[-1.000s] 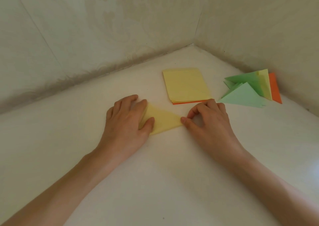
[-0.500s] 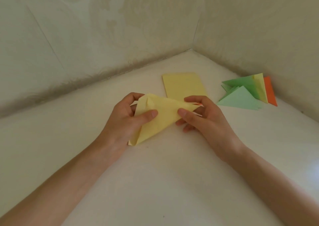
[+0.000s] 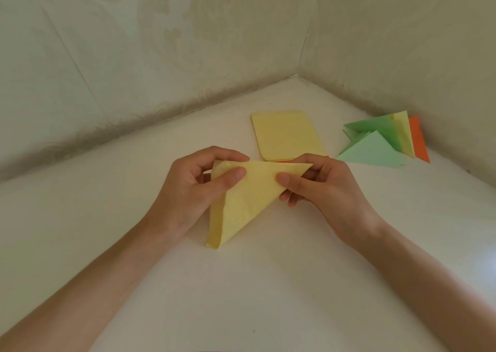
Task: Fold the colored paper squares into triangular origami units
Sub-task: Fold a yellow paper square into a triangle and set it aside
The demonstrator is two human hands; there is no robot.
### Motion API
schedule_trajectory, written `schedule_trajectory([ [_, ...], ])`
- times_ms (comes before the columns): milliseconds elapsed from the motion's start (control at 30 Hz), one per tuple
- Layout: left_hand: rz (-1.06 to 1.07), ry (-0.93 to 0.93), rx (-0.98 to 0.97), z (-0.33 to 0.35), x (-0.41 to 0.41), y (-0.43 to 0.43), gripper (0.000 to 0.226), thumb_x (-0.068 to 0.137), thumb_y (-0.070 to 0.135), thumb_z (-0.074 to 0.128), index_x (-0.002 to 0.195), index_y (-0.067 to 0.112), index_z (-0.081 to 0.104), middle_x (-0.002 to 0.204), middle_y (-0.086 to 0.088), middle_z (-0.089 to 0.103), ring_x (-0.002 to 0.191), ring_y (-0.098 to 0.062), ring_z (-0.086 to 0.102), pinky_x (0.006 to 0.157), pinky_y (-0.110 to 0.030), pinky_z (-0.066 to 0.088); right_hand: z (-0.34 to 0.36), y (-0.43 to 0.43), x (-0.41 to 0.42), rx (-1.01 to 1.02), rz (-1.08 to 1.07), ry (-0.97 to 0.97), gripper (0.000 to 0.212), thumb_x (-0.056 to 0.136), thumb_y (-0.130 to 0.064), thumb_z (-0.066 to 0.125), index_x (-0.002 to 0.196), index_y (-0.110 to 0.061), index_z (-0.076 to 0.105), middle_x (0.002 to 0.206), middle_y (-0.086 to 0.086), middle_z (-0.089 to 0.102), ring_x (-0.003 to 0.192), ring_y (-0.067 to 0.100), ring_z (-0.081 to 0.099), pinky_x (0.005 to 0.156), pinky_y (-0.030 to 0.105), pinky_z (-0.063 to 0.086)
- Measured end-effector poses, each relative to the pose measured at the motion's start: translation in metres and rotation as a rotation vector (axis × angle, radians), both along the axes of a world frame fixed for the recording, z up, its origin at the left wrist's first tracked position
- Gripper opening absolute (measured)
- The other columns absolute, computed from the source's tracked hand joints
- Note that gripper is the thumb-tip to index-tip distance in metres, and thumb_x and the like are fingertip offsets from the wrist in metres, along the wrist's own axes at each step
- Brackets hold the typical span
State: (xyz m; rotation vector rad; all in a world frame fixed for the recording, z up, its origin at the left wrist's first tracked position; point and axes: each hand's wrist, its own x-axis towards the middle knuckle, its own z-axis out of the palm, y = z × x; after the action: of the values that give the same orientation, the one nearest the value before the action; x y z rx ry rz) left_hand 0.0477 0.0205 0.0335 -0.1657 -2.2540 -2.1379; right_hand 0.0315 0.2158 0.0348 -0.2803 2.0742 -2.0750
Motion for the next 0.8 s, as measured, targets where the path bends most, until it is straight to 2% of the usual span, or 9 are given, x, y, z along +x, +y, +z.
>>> schedule_trajectory([
  [133, 0.009, 0.007, -0.007, 0.0004, -0.0001, -0.0007, 0.012, 0.070, 0.023, 0.070, 0.081, 0.025, 0.073, 0.074, 0.010, 0.068, 0.068, -0.001, 0.059, 0.060, -0.011, 0.044, -0.0013, 0.0001, -0.0005, 0.003, -0.001, 0.005, 0.005, 0.082, -0.001, 0.064, 0.085, 0.001, 0.064, 0.061, 0.006, 0.064, 0.055, 0.014, 0.057, 0.053, 0.022, 0.048],
  [267, 0.027, 0.012, 0.003, -0.0002, 0.0004, -0.0006, 0.013, 0.068, 0.024, 0.071, 0.080, 0.024, 0.076, 0.074, 0.008, 0.069, 0.067, -0.002, 0.060, 0.060, -0.011, 0.045, -0.0012, 0.0005, -0.0014, 0.013, -0.019, 0.000, 0.024, 0.071, -0.019, 0.068, 0.085, 0.001, 0.066, 0.063, 0.012, 0.064, 0.054, 0.018, 0.056, 0.053, 0.024, 0.047],
  [400, 0.021, 0.025, 0.002, -0.0007, 0.0008, -0.0006, 0.015, 0.068, 0.023, 0.071, 0.082, 0.026, 0.075, 0.073, 0.006, 0.070, 0.067, -0.003, 0.060, 0.060, -0.012, 0.045, 0.0003, -0.0001, 0.0003, 0.000, -0.028, -0.001, 0.015, 0.069, -0.020, 0.067, 0.070, -0.006, 0.062, 0.057, 0.008, 0.062, 0.049, 0.017, 0.055, 0.051, 0.025, 0.047],
  [533, 0.025, 0.059, -0.001, 0.0004, 0.0009, -0.0004, 0.011, 0.069, 0.020, 0.069, 0.079, 0.020, 0.074, 0.067, 0.011, 0.069, 0.061, 0.001, 0.057, 0.057, -0.009, 0.042, -0.0004, 0.0007, 0.0007, -0.035, -0.017, -0.010, 0.019, 0.073, -0.022, 0.064, 0.073, -0.004, 0.062, 0.059, 0.007, 0.062, 0.051, 0.016, 0.056, 0.052, 0.024, 0.047],
  [667, 0.044, 0.087, -0.032, -0.0012, 0.0000, -0.0011, 0.009, 0.069, 0.023, 0.070, 0.077, 0.025, 0.074, 0.064, 0.013, 0.067, 0.055, 0.000, 0.048, 0.055, -0.008, 0.037, -0.0010, 0.0002, 0.0007, -0.075, -0.039, -0.020, 0.024, 0.080, -0.027, 0.058, 0.073, -0.005, 0.064, 0.058, 0.007, 0.061, 0.053, 0.017, 0.057, 0.052, 0.023, 0.047],
  [733, 0.047, 0.089, -0.034, -0.0024, -0.0006, -0.0023, 0.008, 0.069, 0.025, 0.071, 0.076, 0.028, 0.075, 0.067, 0.010, 0.069, 0.057, -0.002, 0.048, 0.055, -0.009, 0.036, -0.0008, -0.0003, 0.0008, -0.077, -0.047, -0.026, 0.026, 0.080, -0.027, 0.057, 0.075, -0.002, 0.063, 0.057, 0.007, 0.061, 0.052, 0.017, 0.057, 0.051, 0.023, 0.047],
  [800, 0.047, 0.097, -0.064, -0.0038, -0.0014, -0.0034, 0.007, 0.069, 0.030, 0.076, 0.075, 0.033, 0.077, 0.069, -0.005, 0.068, 0.059, -0.011, 0.045, 0.056, -0.016, 0.035, -0.0002, -0.0007, 0.0010, -0.077, -0.050, -0.038, 0.032, 0.081, -0.028, 0.056, 0.078, 0.003, 0.063, 0.056, 0.008, 0.061, 0.051, 0.017, 0.057, 0.050, 0.022, 0.046],
])
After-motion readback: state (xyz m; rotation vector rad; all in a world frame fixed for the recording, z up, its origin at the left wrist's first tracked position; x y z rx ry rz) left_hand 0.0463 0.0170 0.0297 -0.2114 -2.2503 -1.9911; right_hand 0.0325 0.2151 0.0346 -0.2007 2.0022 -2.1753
